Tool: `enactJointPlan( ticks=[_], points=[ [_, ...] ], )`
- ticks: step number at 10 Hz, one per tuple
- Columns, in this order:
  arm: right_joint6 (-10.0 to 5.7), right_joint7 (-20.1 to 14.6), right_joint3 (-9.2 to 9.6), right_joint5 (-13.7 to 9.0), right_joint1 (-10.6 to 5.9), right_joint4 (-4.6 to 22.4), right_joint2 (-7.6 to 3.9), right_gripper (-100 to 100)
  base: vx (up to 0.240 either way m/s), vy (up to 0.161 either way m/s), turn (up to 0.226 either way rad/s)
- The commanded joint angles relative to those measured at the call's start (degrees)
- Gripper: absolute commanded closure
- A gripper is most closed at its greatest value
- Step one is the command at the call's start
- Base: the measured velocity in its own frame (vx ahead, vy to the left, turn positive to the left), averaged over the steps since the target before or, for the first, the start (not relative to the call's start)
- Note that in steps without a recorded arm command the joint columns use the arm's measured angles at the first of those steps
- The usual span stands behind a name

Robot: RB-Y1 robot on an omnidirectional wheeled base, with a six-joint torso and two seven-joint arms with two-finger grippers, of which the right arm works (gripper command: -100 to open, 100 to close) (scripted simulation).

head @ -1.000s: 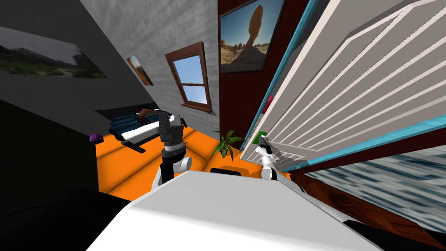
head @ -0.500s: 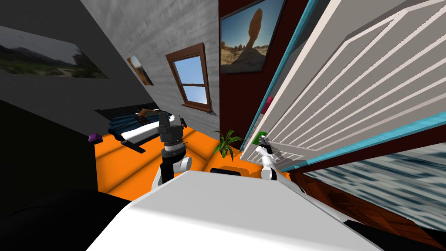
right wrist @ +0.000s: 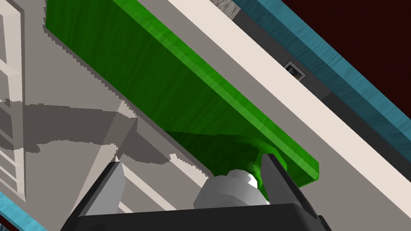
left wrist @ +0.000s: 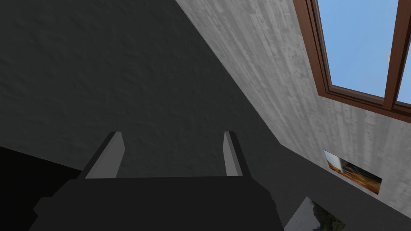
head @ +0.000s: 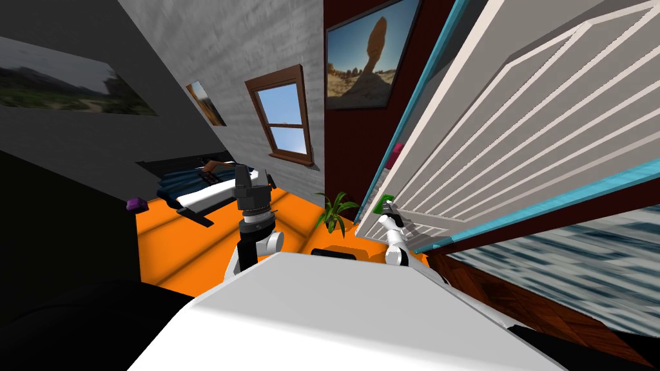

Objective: Pull the door open

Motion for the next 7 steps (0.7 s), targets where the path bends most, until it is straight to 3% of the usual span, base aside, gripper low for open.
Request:
enactJointPlan(
  ticks=[1, 5, 7],
  points=[
    [-0.33, -0.94, -0.54, -1.98, 0.94, 1.92, -1.98, 100, -0.010, 0.009, -0.020],
    [-0.33, -0.94, -0.22, -1.98, 0.94, 3.20, -1.98, 100, -0.009, 0.002, -0.002],
    [-0.33, -0.94, -0.54, -1.98, 0.94, 1.92, -1.98, 100, 0.003, -0.003, -0.001]
  ],
)
